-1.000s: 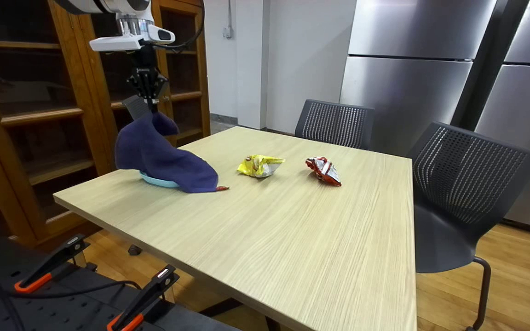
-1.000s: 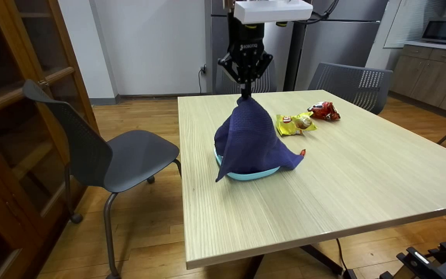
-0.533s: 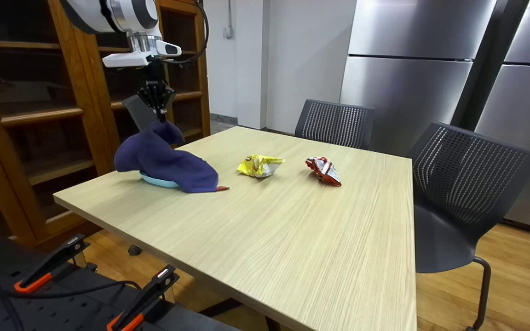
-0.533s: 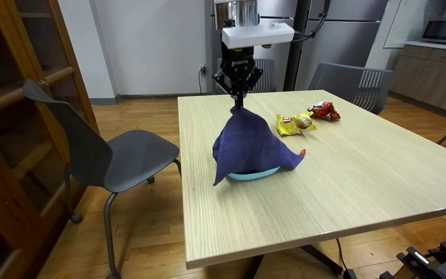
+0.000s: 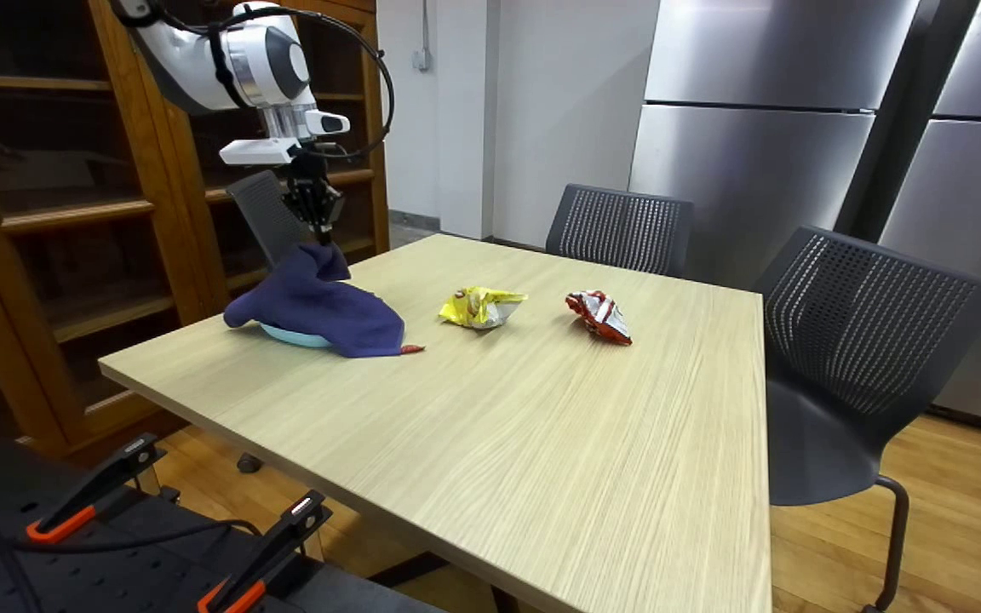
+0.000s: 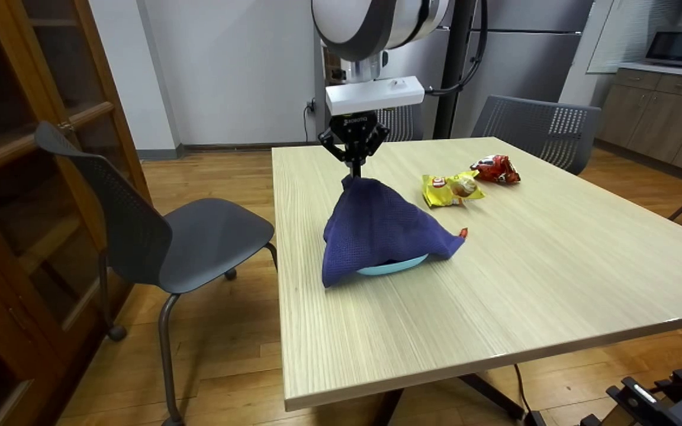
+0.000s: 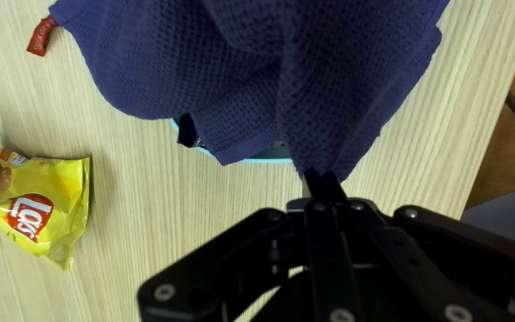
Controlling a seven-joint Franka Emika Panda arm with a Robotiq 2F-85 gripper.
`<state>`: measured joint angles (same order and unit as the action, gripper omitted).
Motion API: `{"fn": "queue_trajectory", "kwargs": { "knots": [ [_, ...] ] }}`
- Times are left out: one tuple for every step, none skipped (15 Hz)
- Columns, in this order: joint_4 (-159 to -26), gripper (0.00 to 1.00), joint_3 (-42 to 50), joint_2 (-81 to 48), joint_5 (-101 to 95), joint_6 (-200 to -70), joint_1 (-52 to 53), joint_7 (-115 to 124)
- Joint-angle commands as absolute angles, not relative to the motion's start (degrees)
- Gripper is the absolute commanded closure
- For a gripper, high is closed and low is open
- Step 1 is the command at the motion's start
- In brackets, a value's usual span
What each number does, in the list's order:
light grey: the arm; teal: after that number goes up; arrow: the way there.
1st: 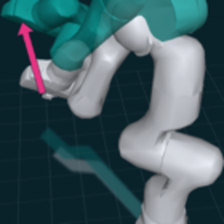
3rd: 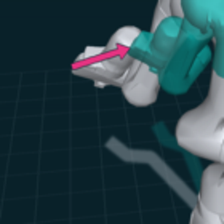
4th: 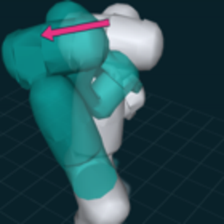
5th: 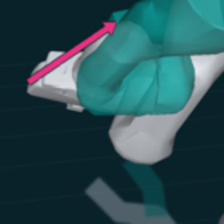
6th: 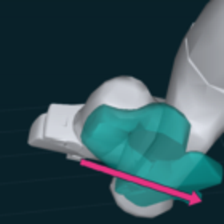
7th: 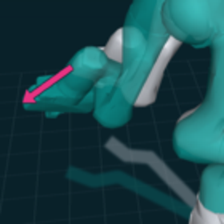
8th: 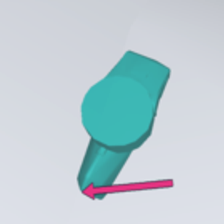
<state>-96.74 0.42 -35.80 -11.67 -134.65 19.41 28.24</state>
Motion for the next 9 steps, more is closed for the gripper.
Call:
{"fn": "queue_trajectory", "kwargs": {
  "knots": [
    [-92.9,1.00,3.5,-38.6,-14.0,-136.0,21.7,32.7],
    [-92.4,1.00,4.1,-38.9,-14.1,-136.3,22.0,33.2],
    [-91.7,1.00,4.7,-39.1,-14.2,-136.5,22.3,33.6],
    [-91.1,1.00,5.2,-39.5,-14.3,-136.8,22.5,34.1],
    [-90.5,1.00,5.4,-39.7,-14.4,-136.9,22.5,34.4],
    [-89.7,1.00,5.6,-40.1,-14.3,-136.8,22.5,34.5],
    [-89.1,1.00,5.8,-40.5,-14.2,-136.7,22.4,34.7],
    [-88.6,0.74,6.0,-40.8,-14.3,-136.5,22.5,34.9],
    [-88.0,0.71,6.2,-41.3,-14.3,-136.4,22.4,35.1]
  ]
}}
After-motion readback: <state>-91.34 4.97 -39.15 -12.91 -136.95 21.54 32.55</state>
